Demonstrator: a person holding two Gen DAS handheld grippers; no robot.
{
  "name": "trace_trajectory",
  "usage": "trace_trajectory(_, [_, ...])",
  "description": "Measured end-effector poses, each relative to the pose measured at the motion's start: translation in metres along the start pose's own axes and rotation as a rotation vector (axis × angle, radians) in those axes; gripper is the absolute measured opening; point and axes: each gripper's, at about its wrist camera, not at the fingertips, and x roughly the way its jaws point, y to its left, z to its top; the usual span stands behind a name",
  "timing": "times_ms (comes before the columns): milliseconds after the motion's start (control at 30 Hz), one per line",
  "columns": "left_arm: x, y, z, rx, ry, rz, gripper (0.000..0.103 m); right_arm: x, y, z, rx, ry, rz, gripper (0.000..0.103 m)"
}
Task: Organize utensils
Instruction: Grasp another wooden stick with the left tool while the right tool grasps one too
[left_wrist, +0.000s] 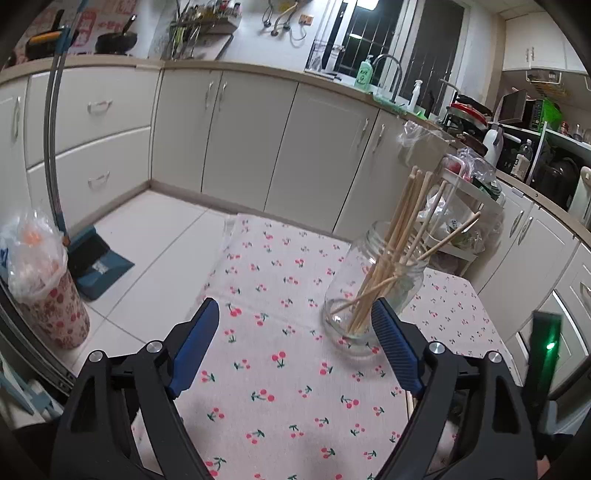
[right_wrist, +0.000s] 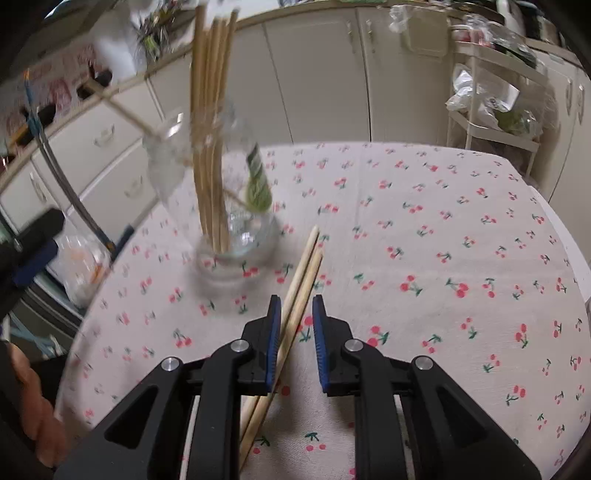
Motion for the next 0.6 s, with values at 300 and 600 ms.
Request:
trace_trajectory(300, [0.014,-0.014,-0.011,0.042,0.094,-0.037,0.082,-0.010,-0.011,-0.014,-0.129,0.040,-0.080,0.012])
trace_trajectory(600, [0.052,-0.096,-0.044,0.261,0.305,-0.095,0.082,-0.037,-0.070,-0.024,-0.073,0.106,-0.040,0.007])
